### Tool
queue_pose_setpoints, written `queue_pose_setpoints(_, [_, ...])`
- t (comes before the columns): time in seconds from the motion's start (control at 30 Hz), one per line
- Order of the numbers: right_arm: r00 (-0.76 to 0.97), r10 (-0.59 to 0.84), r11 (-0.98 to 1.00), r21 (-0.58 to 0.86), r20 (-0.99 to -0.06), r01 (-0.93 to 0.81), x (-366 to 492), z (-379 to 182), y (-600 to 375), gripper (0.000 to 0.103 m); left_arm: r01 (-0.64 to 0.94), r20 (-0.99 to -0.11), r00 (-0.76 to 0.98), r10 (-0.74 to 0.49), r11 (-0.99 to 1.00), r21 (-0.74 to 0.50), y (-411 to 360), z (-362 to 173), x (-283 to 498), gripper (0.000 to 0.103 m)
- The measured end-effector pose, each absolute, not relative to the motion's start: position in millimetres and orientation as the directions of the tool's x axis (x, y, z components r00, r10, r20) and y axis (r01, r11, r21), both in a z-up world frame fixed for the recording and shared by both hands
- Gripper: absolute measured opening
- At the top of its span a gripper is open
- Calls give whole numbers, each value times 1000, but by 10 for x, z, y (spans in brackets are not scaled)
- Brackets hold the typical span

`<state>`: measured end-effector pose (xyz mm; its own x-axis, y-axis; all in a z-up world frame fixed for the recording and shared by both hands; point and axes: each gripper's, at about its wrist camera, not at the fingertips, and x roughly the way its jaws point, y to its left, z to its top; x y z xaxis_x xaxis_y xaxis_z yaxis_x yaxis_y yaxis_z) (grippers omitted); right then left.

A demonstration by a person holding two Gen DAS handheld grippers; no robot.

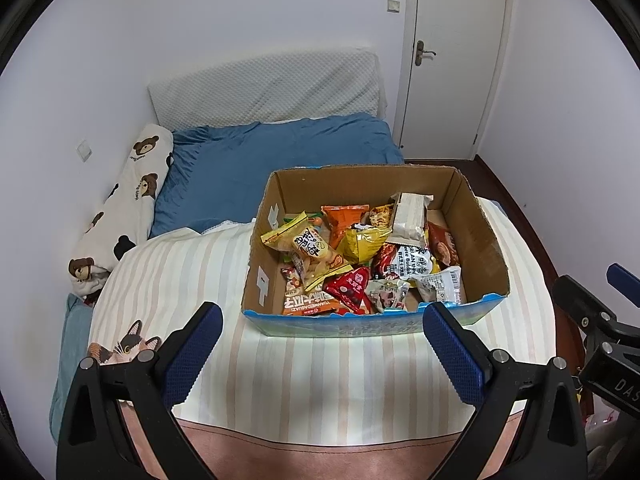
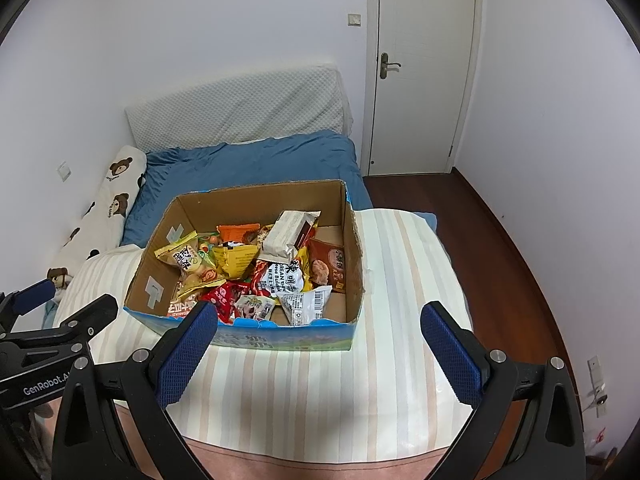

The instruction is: Organize snacks

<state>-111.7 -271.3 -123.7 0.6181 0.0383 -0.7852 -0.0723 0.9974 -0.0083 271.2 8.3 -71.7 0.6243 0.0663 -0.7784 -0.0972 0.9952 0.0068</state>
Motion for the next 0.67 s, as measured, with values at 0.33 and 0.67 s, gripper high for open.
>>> queue_pose_setpoints(0.33, [623,43,997,-6,-781,-76,-1111,-1189,-2741,103,-92,-771,633,64,996,8,62,-680,2689,103])
queue_pose_setpoints(0.67, [622,41,997,-5,-782,-72,-1106,-1185,-2770,103,-90,-764,642,64,996,8,46,-633,2672,103])
